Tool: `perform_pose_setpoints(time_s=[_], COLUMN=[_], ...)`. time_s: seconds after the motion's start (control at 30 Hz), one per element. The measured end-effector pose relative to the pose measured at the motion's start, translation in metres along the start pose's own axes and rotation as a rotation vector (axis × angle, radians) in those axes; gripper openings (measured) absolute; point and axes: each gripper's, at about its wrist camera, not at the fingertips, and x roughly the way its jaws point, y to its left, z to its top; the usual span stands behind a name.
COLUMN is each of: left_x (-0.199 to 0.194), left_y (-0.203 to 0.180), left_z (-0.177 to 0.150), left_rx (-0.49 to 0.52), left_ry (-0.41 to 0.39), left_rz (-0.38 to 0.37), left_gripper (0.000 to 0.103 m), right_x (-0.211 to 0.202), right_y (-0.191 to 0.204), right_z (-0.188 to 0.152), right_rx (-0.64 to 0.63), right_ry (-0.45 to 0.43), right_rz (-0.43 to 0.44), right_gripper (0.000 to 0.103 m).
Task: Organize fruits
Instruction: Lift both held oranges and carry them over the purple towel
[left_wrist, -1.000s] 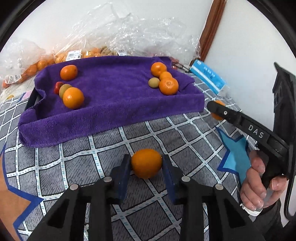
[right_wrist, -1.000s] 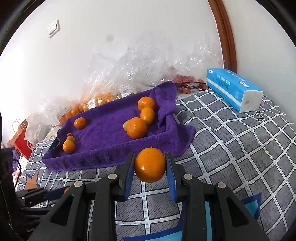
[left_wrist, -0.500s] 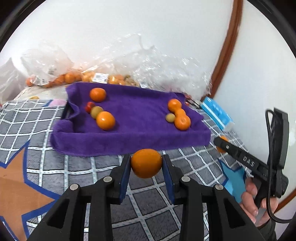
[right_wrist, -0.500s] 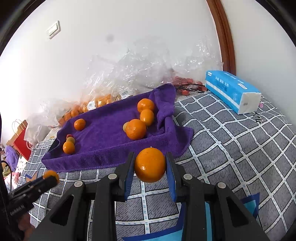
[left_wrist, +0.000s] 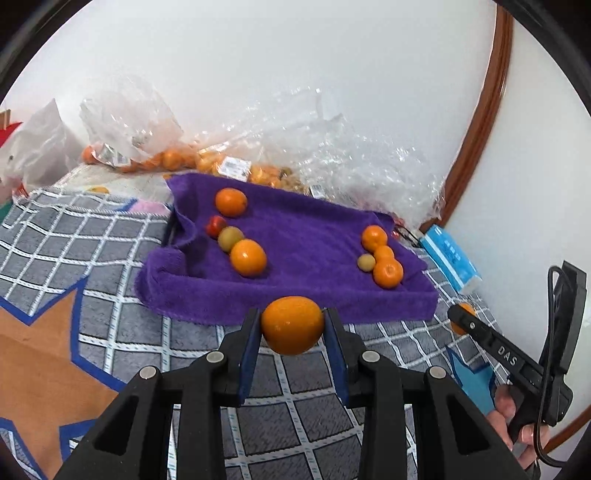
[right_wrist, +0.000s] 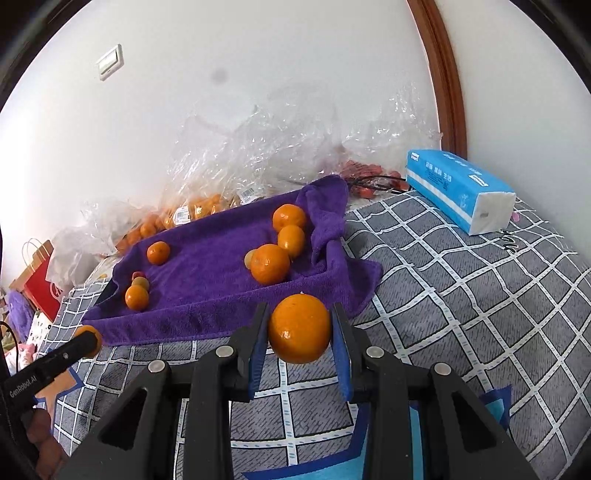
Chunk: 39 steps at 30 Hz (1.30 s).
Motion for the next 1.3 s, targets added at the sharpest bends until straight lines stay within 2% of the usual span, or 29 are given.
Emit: perform_pose_setpoints(time_s=[0.37, 0.6, 0.7, 0.83, 0.97, 1.17, 1.3], left_x=[-0.009, -0.027, -0.039, -0.051, -0.056, -0.054, -0.041], left_y=[0.006, 0.013, 0.015, 0.018, 0.021, 0.014, 0.012], left_z=[0.003, 0.006, 0.015, 0.029, 0.049, 0.082, 0.094], left_rx=[-0.032, -0.031, -0.026, -0.03, -0.061, -0.057, -0.071], left_ry=[-0.015, -0.001, -0.021, -0.036, -0.054, -0.121, -0.117], left_rz=[0.02, 0.02, 0.022, 0.021, 0.006, 0.015, 0.014], left_gripper=[0.032, 0.032, 0.032, 0.032, 0.032, 0.032, 0.032], right_x=[-0.005, -0.011, -0.019, -0.027, -0.034, -0.042, -0.036], right_y=[0.005, 0.004, 0.006, 0.012, 0.017, 0.034, 0.045], right_z=[-0.001, 0.006, 0.015, 0.03, 0.047, 0.077, 0.09], right_rx=[-0.019, 0.028, 0.028, -0.024, -0.029, -0.089, -0.111], right_ry=[-0.02, 0.007, -0.003, -0.015, -0.028, -0.097, -0.133], right_rz=[0.017, 0.098, 0.114, 0.085, 0.127, 0.128, 0.119], right_gripper=[0.032, 0.032, 0.032, 0.032, 0.032, 0.032, 0.032])
